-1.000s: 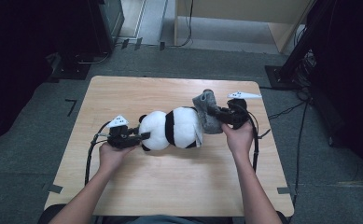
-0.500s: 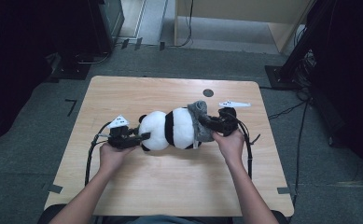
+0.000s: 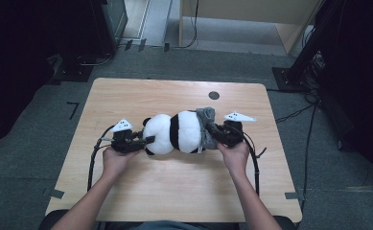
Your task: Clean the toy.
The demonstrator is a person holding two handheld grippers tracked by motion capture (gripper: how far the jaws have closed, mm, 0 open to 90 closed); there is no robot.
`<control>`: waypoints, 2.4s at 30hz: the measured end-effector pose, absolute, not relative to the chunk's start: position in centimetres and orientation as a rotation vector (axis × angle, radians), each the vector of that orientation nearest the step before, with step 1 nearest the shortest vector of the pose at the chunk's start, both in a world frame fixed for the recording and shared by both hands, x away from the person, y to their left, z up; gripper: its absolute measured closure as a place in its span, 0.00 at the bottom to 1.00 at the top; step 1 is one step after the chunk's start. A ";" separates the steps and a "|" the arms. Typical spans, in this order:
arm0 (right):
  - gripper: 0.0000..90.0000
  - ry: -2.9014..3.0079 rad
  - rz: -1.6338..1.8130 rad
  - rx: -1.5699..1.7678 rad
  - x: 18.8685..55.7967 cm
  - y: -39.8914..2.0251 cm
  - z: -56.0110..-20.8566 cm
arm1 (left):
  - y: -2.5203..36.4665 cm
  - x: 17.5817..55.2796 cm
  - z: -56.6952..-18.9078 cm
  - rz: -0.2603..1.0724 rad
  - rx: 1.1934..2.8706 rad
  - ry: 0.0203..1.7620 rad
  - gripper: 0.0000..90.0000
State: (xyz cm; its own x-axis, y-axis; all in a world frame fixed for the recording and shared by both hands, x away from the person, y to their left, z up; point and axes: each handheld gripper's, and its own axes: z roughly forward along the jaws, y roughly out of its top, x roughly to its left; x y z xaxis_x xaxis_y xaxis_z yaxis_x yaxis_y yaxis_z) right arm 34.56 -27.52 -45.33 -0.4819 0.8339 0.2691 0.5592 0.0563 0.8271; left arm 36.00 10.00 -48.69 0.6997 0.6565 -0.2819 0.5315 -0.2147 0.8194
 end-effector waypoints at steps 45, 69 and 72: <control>0.86 2.112 1.357 1.318 36.2 -25.5 -39.8 | 10.1 36.0 -48.6 0.155 1.888 0.920 0.60; 0.88 2.074 1.237 1.358 35.7 -26.4 -44.2 | 10.1 36.2 -48.7 0.143 1.868 0.921 0.59; 0.88 2.085 1.209 1.397 35.8 -26.6 -45.2 | 10.3 36.4 -48.8 0.141 1.867 0.926 0.59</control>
State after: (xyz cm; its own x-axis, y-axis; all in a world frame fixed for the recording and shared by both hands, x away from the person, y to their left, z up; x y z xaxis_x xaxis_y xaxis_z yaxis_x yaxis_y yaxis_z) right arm 35.77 -26.61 -45.16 -0.4501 0.8784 0.1610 0.5760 0.1477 0.8040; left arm 36.42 10.33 -48.80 0.6994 0.6509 -0.2952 0.5340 -0.2014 0.8212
